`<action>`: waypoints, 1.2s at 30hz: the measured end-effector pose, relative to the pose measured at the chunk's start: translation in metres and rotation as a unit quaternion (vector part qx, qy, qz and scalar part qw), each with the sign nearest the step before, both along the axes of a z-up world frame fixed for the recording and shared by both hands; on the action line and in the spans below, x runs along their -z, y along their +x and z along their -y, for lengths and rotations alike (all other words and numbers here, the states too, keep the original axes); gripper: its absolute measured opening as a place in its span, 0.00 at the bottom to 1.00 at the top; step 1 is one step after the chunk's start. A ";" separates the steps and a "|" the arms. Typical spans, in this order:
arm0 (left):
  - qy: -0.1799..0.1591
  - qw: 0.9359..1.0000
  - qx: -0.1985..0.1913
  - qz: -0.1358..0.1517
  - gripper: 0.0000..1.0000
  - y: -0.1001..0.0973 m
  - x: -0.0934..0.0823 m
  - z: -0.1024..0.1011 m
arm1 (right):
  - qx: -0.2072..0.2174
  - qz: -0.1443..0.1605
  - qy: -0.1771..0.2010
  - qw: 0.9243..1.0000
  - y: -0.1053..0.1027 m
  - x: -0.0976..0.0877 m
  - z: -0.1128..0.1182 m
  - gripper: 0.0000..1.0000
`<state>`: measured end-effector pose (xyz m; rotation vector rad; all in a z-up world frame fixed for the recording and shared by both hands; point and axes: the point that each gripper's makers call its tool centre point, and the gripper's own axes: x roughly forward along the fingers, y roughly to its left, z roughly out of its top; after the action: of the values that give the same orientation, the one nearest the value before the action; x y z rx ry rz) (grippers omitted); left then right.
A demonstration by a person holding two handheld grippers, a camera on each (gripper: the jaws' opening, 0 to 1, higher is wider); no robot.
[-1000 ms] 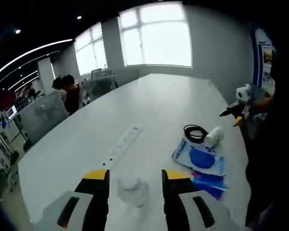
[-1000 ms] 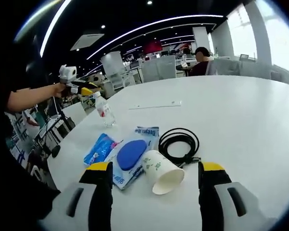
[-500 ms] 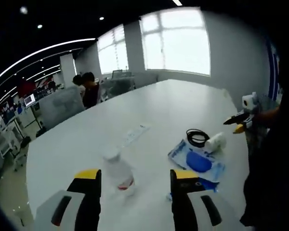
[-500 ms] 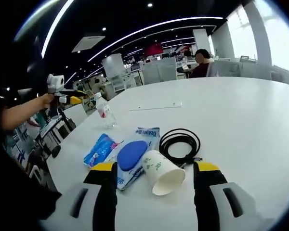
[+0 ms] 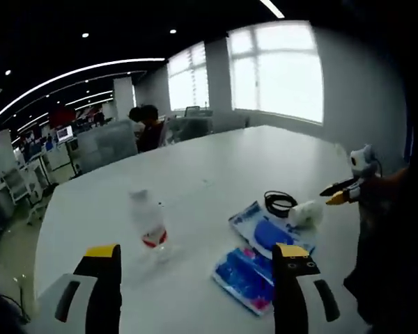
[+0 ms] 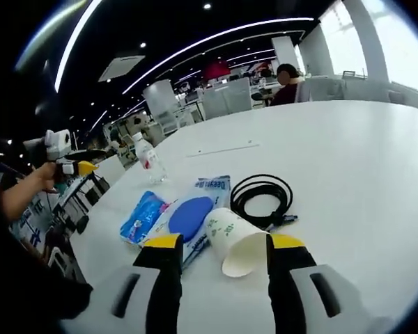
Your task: Arrange the tabletop items into an orderly group along one side of the table until the central work area is clear of visible clutter.
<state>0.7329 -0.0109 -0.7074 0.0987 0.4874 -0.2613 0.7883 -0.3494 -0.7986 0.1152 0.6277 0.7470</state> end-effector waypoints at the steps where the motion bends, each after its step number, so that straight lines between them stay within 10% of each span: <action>1: 0.001 1.000 -0.002 0.003 0.93 -0.003 0.001 0.003 | 0.001 -0.003 0.002 1.000 0.000 0.001 0.000 0.41; 22: -0.010 0.999 -0.033 0.031 1.00 -0.044 -0.001 0.052 | 0.018 -0.091 0.118 0.989 0.000 0.008 -0.025 0.21; 36: 0.000 0.999 -0.022 0.029 0.96 -0.049 0.007 0.055 | 0.014 -0.093 0.120 0.988 -0.004 0.011 -0.026 0.00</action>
<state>0.6840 -0.0655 -0.7146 0.0952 0.4322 -0.2157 0.7844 -0.3233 -0.8096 0.4184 0.7106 0.7889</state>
